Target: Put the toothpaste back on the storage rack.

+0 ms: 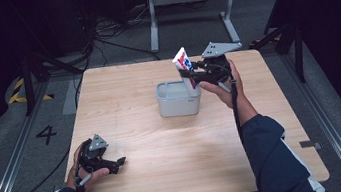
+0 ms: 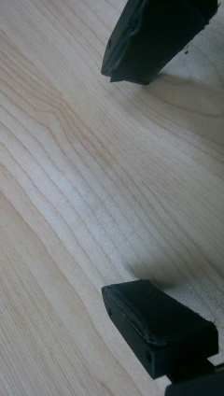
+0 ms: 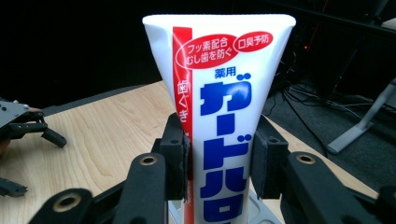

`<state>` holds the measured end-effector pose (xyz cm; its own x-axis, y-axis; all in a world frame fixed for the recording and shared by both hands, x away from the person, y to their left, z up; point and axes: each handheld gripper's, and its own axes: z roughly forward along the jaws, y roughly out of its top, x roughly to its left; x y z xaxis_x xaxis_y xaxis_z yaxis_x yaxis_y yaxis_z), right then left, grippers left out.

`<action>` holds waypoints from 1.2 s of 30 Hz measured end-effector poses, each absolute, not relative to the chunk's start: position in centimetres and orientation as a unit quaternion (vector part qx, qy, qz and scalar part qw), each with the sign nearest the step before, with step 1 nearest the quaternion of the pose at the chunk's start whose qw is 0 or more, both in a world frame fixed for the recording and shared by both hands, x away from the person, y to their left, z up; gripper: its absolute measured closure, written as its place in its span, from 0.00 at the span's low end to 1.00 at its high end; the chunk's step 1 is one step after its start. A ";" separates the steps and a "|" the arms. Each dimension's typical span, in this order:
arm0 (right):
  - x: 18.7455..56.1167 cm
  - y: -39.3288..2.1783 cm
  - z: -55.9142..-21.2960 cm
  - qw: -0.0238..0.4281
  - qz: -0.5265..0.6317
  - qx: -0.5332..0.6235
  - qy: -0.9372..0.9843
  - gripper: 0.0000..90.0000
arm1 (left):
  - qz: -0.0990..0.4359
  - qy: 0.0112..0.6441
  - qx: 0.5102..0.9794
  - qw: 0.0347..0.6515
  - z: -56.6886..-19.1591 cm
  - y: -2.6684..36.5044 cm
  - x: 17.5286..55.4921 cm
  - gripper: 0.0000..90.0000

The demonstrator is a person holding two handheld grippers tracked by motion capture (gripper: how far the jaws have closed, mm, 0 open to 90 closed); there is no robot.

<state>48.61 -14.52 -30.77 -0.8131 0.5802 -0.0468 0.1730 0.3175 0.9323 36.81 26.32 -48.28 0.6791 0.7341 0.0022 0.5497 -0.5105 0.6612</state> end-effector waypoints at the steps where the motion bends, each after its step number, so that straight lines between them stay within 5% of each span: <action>1: 48.7 -14.4 -30.8 0.192 0.533 0.239 0.788 0.71 | 0.142 0.375 0.857 0.323 -48.3 26.3 36.8 0.00; 36: 51.0 -10.8 -32.1 0.176 0.524 0.231 0.801 0.70 | 0.141 0.377 0.856 0.324 -48.3 26.3 36.8 0.00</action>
